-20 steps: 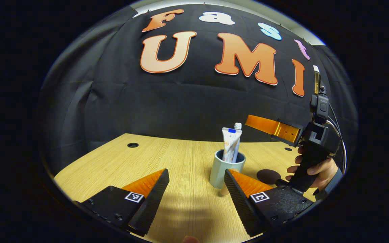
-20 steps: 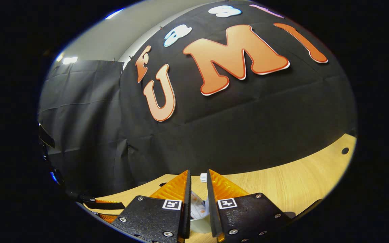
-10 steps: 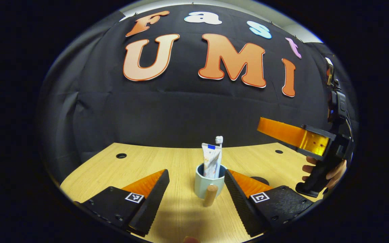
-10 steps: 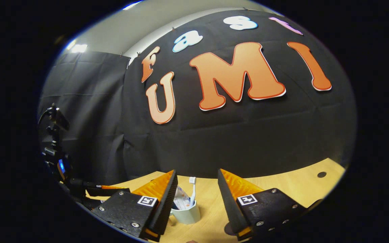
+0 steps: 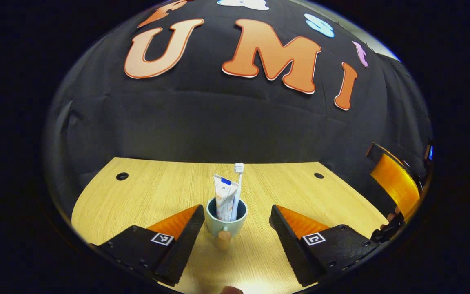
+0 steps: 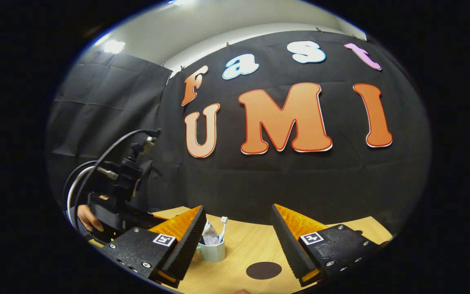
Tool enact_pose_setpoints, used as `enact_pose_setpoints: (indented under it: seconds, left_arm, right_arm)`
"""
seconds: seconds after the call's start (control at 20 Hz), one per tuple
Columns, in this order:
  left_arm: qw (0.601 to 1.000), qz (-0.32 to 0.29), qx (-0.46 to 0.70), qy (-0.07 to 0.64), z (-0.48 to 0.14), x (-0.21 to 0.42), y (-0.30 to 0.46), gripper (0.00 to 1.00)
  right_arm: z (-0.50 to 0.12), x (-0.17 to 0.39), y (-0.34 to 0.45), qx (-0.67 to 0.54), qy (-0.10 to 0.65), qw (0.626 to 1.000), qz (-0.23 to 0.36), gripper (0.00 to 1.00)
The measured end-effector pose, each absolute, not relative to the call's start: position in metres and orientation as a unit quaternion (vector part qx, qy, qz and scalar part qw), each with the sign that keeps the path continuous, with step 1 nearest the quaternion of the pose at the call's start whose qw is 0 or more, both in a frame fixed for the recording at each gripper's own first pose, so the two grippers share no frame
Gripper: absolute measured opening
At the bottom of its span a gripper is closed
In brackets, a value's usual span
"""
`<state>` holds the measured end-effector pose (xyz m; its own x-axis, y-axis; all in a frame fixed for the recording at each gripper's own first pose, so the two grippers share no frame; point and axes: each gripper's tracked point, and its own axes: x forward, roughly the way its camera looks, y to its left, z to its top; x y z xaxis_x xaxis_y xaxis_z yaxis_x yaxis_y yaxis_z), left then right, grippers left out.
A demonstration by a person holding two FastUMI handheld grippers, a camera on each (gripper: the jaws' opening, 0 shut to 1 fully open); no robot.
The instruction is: Put the toothbrush and toothpaste on the desktop into the cup, then pick up the cup and place it on the coaster on the desktop.
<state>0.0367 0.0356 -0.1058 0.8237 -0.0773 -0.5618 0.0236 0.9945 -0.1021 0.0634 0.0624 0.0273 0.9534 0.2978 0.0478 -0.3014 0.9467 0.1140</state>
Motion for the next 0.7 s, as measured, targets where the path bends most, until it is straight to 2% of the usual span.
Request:
enact_pose_setpoints:
  seconds: [0.35,0.5,0.65,0.7]
  left_arm:
    - [0.894,-0.013,-0.021,0.448,-0.161,0.042,0.027,0.97]
    - [0.873,-0.009,0.002,0.488,-0.176,0.046,0.025,1.00]
    - [0.849,-0.010,0.023,0.527,-0.196,0.043,0.025,0.98]
    - [0.842,-0.006,0.027,0.538,-0.202,0.044,0.026,1.00]
  right_arm:
    - [0.020,0.038,0.027,0.072,-0.001,0.990,0.124,0.96]
    - [0.017,0.030,0.015,0.067,0.003,0.991,0.116,0.96]
    - [0.017,0.022,0.012,0.073,0.002,0.990,0.117,0.96]
    - [0.014,0.022,0.010,0.073,0.003,0.991,0.116,0.96]
